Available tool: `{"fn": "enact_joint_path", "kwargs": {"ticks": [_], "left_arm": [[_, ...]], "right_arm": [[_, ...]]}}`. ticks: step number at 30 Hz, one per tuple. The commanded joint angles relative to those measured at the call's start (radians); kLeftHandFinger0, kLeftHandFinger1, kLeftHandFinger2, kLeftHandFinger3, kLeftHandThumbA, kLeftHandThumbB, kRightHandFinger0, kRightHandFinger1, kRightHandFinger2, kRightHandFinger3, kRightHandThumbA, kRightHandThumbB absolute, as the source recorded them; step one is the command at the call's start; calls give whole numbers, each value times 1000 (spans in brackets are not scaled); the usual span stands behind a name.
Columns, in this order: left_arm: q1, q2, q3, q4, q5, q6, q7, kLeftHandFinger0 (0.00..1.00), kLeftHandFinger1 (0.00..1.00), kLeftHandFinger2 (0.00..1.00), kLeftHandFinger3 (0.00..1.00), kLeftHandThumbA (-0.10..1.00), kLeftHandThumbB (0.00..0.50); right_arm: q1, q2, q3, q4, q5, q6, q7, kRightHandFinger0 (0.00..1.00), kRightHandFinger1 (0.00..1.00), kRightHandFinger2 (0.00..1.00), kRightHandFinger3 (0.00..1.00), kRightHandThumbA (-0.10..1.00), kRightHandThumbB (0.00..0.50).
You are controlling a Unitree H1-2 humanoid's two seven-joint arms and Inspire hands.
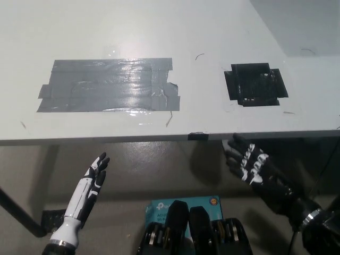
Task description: A grey duster is kept infront of the robot in the middle of the table and the robot extends its right arm to grab the duster, picks it up and hands it to a person
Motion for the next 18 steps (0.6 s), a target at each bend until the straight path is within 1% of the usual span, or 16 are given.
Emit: {"fn": "enact_joint_path", "kwargs": {"ticks": [1,5,10,12,18], "left_arm": [[20,-1,4,-37,7,-39,18,1000,1000,1000,1000,1000,272],[19,2,1,-36,9,-40,17,1000,1000,1000,1000,1000,272],[24,1,6,-38,2,-39,19,1000,1000,1000,1000,1000,274],[25,2,6,-37,5,-40,20,1000,1000,1000,1000,1000,272],[26,2,9,-37,0,-39,20,1000,1000,1000,1000,1000,280]], "right_arm": [[-4,-94,150,123,-631,-354,-151,1000,1000,1000,1000,1000,370],[-1,-102,167,120,-659,-339,-166,1000,1000,1000,1000,1000,381],[-6,-110,189,113,-686,-321,-167,1000,1000,1000,1000,1000,371],[-7,-113,197,109,-695,-310,-165,1000,1000,1000,1000,1000,359],[-10,-116,201,110,-709,-312,-163,1000,1000,1000,1000,1000,353]]}}
